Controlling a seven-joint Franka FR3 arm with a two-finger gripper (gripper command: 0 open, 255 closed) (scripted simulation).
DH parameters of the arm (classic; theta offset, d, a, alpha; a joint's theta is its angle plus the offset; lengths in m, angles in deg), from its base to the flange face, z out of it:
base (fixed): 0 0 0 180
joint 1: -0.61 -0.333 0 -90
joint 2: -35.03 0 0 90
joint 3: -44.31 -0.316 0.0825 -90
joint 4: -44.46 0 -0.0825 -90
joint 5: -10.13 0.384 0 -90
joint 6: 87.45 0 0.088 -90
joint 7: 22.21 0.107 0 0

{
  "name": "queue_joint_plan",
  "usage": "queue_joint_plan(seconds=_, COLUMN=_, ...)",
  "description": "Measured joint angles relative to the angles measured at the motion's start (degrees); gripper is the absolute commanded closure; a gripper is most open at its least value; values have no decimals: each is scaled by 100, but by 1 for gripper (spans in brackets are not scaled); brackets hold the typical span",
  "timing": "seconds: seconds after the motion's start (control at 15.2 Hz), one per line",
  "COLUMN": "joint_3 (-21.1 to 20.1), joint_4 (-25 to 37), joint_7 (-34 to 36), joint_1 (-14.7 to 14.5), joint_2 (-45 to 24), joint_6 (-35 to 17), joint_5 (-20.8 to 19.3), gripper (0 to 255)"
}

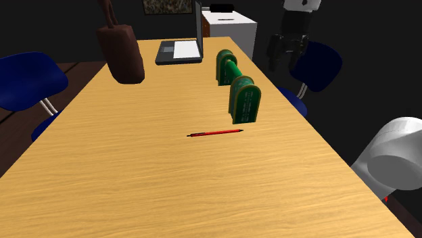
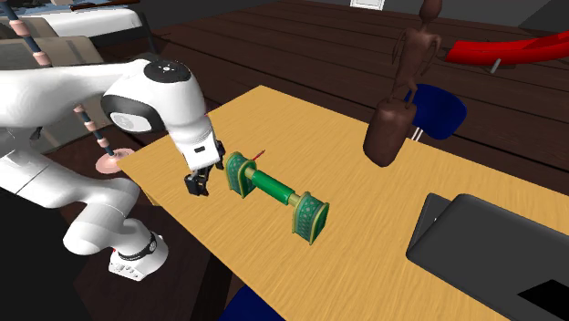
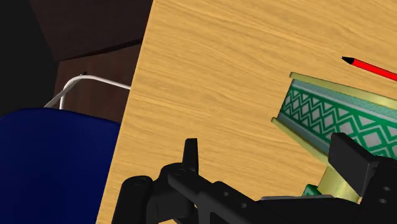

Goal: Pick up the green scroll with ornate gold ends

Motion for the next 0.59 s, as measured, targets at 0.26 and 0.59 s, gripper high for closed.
queue_joint_plan(seconds=0.26, joint_3=-313, joint_4=745, joint_7=801, joint_1=113, joint_2=-987, joint_6=-153, joint_5=-30, gripper=0)
queue_joint_plan(seconds=0.59, joint_3=-632, joint_4=1919, joint_7=1867, joint_1=190, joint_2=-2298, joint_6=-147, joint_5=-201, gripper=0)
